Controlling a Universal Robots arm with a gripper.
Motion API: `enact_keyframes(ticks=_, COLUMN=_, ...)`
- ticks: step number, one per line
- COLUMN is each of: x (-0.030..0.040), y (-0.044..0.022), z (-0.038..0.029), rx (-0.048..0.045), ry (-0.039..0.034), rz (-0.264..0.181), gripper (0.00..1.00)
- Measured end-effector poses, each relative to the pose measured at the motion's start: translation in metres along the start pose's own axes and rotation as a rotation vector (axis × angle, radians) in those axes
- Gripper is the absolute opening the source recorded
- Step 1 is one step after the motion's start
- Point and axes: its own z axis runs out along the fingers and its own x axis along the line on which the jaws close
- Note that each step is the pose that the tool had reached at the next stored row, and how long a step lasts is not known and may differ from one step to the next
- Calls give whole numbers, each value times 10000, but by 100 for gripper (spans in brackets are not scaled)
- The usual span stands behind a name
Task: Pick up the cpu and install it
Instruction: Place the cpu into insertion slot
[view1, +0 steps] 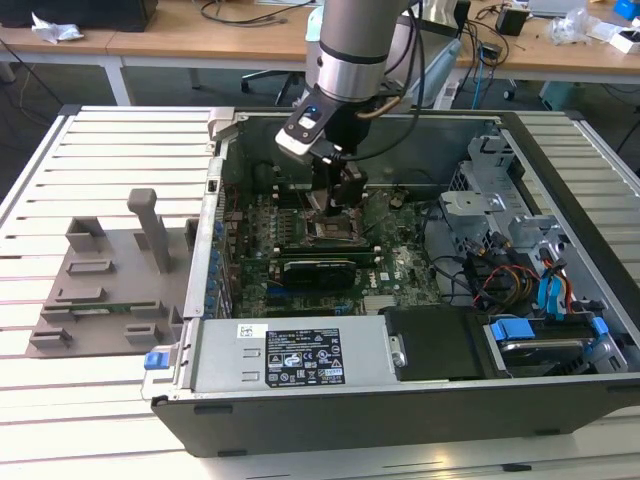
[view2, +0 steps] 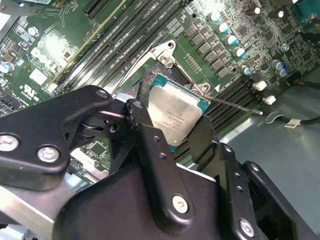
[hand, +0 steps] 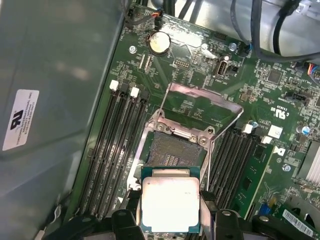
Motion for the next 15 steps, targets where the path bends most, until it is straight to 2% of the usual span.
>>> enact_keyframes(ticks=15, x=0, y=0, z=5, rx=10, ry=97, rz=1192, gripper=55)
